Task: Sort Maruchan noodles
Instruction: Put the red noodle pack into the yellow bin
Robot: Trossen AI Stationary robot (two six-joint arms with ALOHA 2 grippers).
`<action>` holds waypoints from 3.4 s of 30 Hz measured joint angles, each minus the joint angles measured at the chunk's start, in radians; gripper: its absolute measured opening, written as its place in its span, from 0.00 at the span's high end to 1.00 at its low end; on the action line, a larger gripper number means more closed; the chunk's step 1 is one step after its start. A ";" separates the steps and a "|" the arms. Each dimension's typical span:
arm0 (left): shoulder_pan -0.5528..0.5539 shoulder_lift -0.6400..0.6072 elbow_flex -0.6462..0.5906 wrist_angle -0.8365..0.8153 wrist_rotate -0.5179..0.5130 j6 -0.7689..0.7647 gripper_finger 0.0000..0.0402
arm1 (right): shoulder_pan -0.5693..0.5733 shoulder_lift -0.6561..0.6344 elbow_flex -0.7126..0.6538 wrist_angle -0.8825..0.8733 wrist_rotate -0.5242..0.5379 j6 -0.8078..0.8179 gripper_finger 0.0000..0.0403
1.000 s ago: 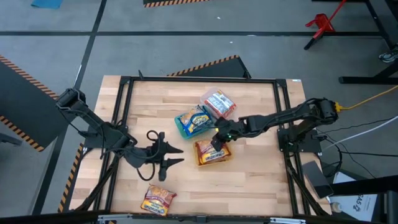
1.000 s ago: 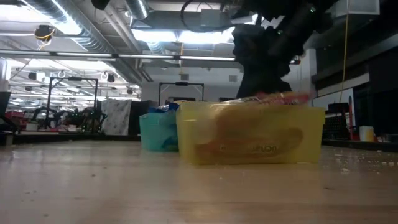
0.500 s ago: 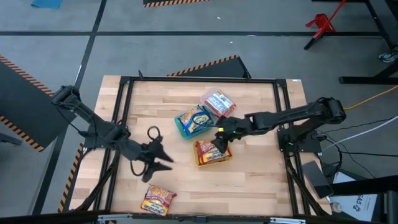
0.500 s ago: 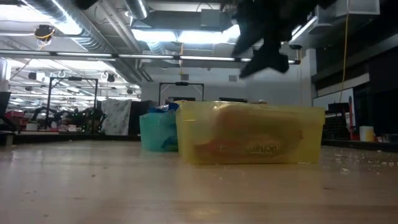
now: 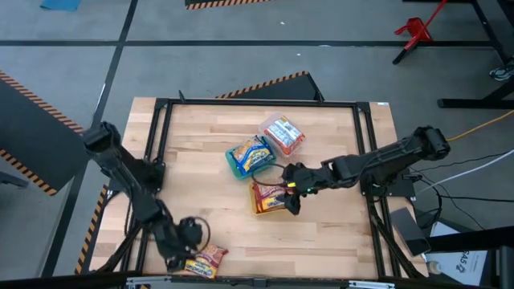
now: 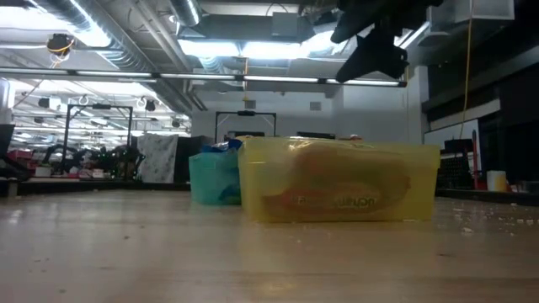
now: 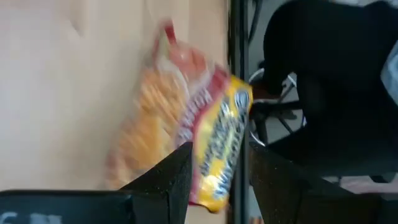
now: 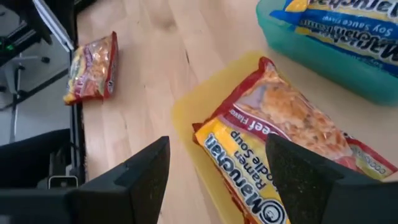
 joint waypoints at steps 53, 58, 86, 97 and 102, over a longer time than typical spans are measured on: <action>0.100 0.310 0.052 0.138 -0.412 -0.077 0.64 | 0.178 0.424 0.002 0.313 0.393 0.289 0.38; 0.060 0.311 0.051 0.134 -0.456 -0.137 0.64 | 0.175 0.427 0.000 0.393 0.387 0.289 0.38; 0.027 0.376 0.050 0.255 -0.569 -0.125 0.64 | 0.189 0.426 0.000 0.473 0.330 0.248 0.38; 0.039 0.300 0.049 0.251 -0.601 -0.040 0.64 | 0.194 0.384 0.229 0.187 0.284 -0.077 0.38; 0.027 0.252 0.049 0.243 -0.587 -0.035 0.64 | 0.203 0.390 0.378 -0.033 0.280 -0.249 0.38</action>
